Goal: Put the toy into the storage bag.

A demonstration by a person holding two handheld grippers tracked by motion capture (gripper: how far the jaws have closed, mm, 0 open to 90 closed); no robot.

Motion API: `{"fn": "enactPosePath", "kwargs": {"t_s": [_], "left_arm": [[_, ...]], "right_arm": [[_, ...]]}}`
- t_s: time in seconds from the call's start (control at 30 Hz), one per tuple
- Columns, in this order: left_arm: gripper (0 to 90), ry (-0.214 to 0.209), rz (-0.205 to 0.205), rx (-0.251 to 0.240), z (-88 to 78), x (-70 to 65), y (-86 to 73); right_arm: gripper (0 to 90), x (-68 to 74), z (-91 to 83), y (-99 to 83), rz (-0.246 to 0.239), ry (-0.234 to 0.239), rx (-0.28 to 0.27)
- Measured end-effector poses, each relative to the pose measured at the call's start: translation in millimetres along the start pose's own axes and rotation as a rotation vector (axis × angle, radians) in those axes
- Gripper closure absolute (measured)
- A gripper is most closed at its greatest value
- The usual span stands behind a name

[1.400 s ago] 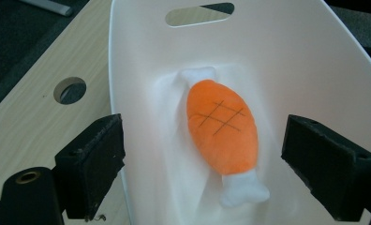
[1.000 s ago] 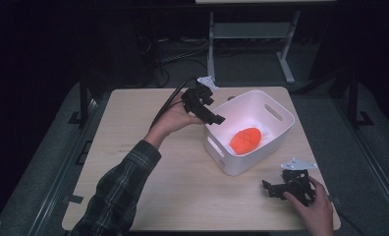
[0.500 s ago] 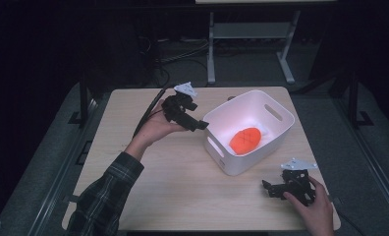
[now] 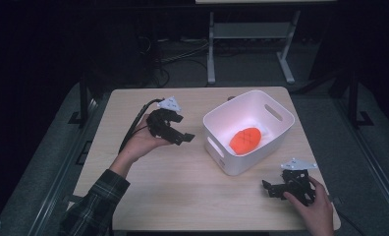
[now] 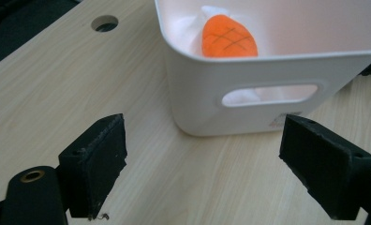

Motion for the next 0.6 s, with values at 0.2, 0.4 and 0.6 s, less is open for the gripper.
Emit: {"fn": "enactPosePath", "kwargs": {"t_s": [0.2, 0.4, 0.6], "left_arm": [[14.2, 0.019, -0.007, 0.008, -8.6, -4.3, -22.8], [14.4, 0.041, -0.025, 0.0, -15.3, -8.9, -43.9], [14.5, 0.066, -0.029, -0.006, -22.6, -12.6, -62.8]], "right_arm": [[0.2, 0.2, 0.0, -0.1, 0.002, 0.0, 0.002], [0.1, 0.2, -0.1, -0.1, 0.003, -0.001, 0.002], [0.2, 0.3, -0.1, 0.0, 0.003, 0.001, 0.002]]}}
Point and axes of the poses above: each handheld gripper's, and its own axes: z roughly forward along the jaws, y roughly out of its top, x roughly to its left, the point moved 5 cm from there along z, roughly forward along the jaws, and after that the axes turned 2 degrees about -x, right-handed, at the moved point
